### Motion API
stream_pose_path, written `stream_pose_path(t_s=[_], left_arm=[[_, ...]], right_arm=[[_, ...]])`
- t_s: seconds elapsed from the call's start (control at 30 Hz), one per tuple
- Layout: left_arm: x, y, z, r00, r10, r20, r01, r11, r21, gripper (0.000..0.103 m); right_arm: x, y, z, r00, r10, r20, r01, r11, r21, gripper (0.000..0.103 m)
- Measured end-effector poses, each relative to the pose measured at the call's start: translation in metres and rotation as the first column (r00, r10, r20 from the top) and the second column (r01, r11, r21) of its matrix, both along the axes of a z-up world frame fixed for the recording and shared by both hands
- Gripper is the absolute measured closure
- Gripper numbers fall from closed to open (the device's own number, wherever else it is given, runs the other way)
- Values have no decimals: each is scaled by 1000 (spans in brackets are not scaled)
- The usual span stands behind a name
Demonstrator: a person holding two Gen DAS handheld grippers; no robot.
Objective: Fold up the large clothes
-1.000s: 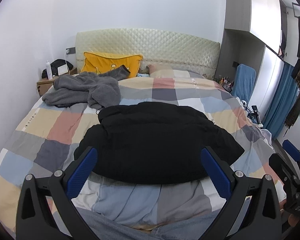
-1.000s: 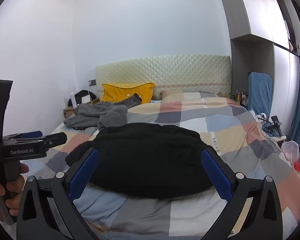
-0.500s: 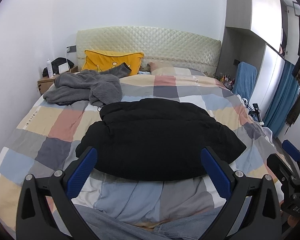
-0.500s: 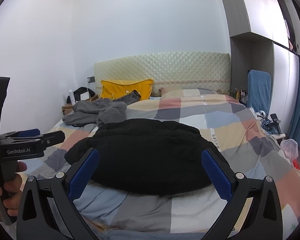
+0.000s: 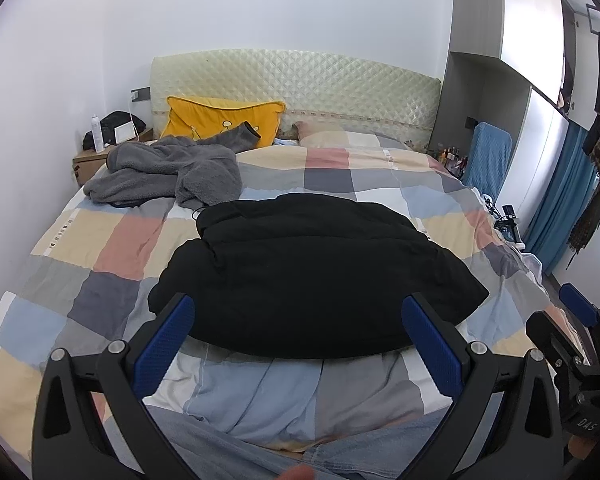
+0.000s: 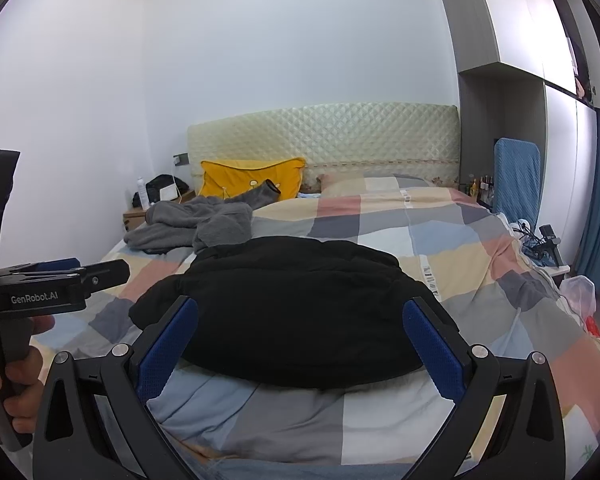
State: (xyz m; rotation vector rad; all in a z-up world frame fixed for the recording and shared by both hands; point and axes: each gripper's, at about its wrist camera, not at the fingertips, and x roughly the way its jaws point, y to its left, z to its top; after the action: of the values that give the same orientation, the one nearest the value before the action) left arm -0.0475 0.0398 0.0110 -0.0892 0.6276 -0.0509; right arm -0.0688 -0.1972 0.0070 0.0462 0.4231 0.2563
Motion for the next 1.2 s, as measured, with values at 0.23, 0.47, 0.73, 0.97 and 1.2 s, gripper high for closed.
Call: stream_pose_path(t_s=[0.23, 0.47, 0.73, 0.97, 1.2], left_arm=[[-1, -5, -1, 1000, -8, 0, 8, 1000, 6, 0], [-3, -10, -1, 1000, -17, -2, 17, 1000, 9, 0], [-4, -8, -1, 1000, -12, -8, 12, 1000, -2, 0], [-3, -7, -1, 1000, -14, -12, 14, 1000, -6, 0], [-1, -10, -1, 1000, -22, -14, 22, 1000, -10, 0]], right_arm=[[0, 0, 0, 1000, 0, -1, 0, 1000, 0, 0], [-1, -2, 0, 1000, -1, -4, 1, 1000, -2, 0], [-1, -4, -1, 1000, 1, -11, -1, 1000, -4, 0], [-1, -5, -2, 1000, 1, -13, -1, 1000, -5, 0], [-1, -4, -2, 1000, 0, -13, 0, 1000, -5, 0]])
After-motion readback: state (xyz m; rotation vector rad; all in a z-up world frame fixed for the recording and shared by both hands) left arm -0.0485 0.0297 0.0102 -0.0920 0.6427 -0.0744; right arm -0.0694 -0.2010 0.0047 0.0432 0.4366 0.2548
